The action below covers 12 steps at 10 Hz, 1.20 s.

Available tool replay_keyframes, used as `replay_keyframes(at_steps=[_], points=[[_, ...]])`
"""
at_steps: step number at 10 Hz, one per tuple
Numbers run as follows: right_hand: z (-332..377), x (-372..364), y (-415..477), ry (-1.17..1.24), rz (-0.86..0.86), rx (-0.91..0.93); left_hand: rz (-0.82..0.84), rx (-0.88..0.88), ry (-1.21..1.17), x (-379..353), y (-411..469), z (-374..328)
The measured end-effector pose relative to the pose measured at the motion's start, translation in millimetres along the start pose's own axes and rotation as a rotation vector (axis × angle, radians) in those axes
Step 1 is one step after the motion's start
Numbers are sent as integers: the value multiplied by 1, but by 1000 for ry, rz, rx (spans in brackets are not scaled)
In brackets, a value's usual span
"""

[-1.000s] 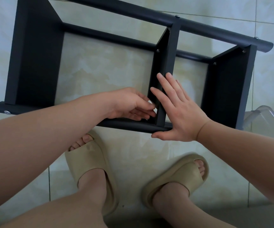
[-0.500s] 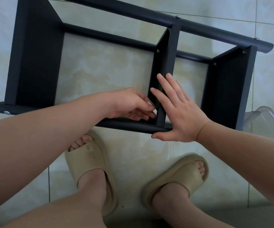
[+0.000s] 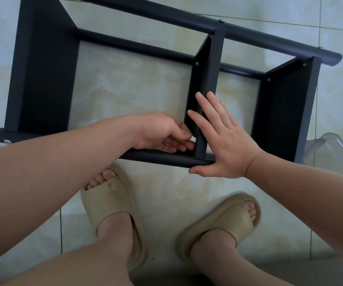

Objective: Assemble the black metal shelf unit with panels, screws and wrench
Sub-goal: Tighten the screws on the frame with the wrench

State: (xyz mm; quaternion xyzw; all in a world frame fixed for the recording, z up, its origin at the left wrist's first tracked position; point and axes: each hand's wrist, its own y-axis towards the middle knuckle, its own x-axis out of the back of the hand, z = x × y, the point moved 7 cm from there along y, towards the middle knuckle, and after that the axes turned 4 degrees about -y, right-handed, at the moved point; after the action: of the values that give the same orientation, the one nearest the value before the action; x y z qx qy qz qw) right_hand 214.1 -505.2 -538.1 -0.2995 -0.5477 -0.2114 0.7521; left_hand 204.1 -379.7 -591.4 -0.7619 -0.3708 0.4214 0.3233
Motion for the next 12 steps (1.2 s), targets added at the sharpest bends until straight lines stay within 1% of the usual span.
replay_keyframes(at_steps=[3, 5, 8, 11, 12], points=[[0, 0, 0, -1, -1, 4, 21, -42, 150, -1, -3, -2], [1, 1, 0, -3, 5, 0, 17, -81, 297, -1, -5, -4], [1, 1, 0, 7, -4, 2, 39, -133, 435, -2, -5, -5], [0, 1, 0, 8, -6, 2, 42, -156, 516, -3, -5, -5], [0, 0, 0, 11, 0, 2, 56, -147, 487, -1, -5, -4]])
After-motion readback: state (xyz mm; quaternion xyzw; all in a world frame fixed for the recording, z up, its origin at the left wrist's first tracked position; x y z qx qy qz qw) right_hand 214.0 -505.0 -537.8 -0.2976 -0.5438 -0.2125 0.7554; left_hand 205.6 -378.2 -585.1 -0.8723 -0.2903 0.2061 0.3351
